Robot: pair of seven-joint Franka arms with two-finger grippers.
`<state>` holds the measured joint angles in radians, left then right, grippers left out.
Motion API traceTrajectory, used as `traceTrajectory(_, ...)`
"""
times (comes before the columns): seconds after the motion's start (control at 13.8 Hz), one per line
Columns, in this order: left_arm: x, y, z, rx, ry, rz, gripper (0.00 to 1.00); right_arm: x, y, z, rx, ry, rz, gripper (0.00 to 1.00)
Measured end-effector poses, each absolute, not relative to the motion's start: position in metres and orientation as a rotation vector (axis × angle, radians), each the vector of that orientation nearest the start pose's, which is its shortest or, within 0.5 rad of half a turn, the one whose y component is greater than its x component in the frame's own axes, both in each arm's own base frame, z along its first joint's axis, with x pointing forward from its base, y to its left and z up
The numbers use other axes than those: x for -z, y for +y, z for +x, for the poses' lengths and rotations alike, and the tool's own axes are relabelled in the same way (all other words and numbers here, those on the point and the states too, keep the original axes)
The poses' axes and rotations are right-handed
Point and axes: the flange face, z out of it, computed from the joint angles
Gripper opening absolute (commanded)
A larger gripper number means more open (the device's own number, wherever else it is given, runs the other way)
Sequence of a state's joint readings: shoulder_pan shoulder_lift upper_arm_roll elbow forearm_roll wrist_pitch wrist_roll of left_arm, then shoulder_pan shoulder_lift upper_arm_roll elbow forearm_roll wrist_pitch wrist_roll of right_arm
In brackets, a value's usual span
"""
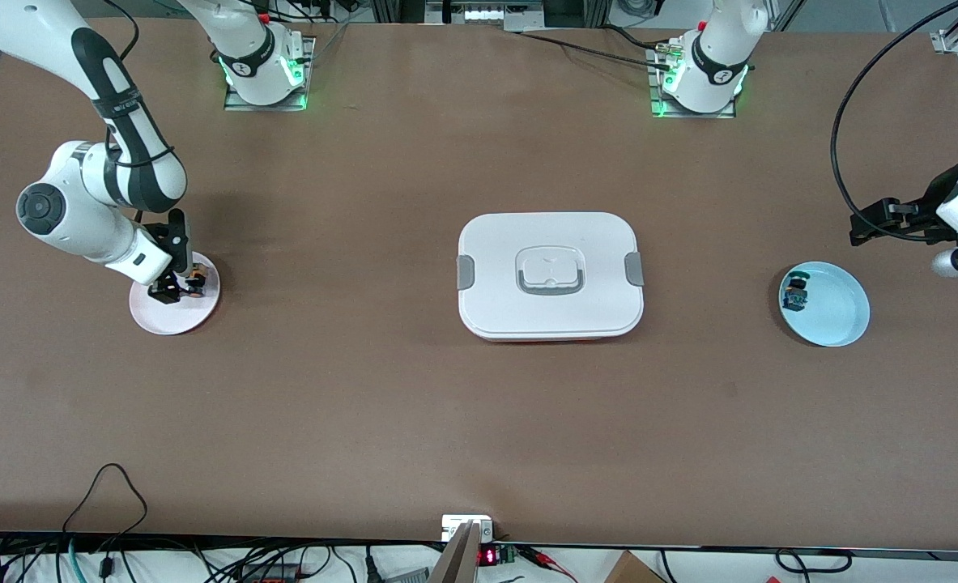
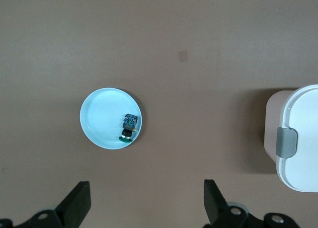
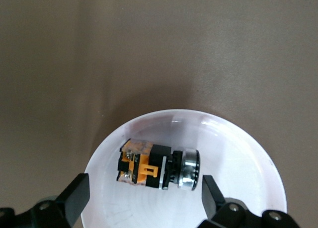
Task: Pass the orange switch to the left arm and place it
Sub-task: 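Lower the right gripper and close it on the orange switch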
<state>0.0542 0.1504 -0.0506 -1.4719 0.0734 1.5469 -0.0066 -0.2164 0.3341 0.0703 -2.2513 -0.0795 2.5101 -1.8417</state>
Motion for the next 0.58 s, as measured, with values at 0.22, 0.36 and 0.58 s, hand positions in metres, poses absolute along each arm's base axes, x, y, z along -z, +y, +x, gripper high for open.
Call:
traceTrajectory(0.22,-0.583,0.012,0.596,-0.115,-0.015,-3.073,1.0,-0.21,-0.072,0.531,0.075,2.442,2.035,1.0)
traceTrajectory(0.36,-0.583,0.012,0.596,-0.115,-0.015,-3.073,1.0,-0.206,-0.072,0.532,0.066,2.437,2.033,1.0)
traceTrajectory(0.58,-0.583,0.013,0.596,-0.115,-0.017,-3.074,1.0,-0.195,-0.071,0.532,0.055,2.434,2.031,1.0)
